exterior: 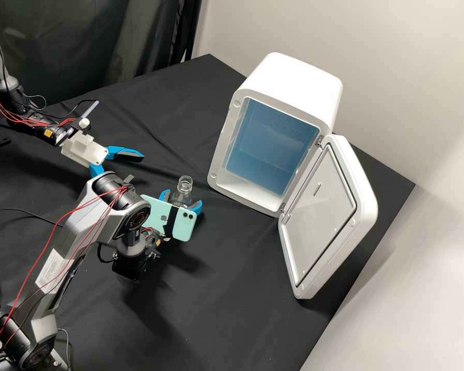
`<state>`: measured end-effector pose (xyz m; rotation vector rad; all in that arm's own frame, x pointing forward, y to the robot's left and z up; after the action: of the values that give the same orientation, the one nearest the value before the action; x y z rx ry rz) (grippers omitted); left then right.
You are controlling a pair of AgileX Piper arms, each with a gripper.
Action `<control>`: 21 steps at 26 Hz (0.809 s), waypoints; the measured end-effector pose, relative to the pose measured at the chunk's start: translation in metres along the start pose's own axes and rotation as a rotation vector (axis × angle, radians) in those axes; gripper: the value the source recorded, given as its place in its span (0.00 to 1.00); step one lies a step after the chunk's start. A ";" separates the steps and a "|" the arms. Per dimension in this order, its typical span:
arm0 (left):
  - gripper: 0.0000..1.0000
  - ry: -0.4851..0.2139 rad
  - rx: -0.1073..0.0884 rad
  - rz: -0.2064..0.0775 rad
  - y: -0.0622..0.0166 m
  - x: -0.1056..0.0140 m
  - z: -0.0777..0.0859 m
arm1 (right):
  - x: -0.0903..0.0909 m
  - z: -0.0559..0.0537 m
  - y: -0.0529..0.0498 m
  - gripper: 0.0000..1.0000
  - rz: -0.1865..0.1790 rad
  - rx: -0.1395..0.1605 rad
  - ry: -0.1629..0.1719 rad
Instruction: Place the flask in the incubator
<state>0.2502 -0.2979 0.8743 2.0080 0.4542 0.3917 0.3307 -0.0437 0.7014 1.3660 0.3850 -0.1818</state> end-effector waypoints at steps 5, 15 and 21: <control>1.00 0.000 0.000 0.000 0.0000 0.000 0.000 | 0.000 0.000 0.000 0.00 0.000 0.001 0.000; 1.00 -0.012 0.009 -0.004 -0.0004 0.000 0.001 | 0.000 0.000 0.000 0.00 0.000 0.021 0.000; 1.00 -0.016 0.011 0.003 0.0015 -0.002 0.003 | 0.000 0.000 0.000 0.00 0.000 0.021 0.000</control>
<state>0.2498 -0.3018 0.8742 2.0212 0.4438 0.3756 0.3307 -0.0437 0.7014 1.3870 0.3840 -0.1863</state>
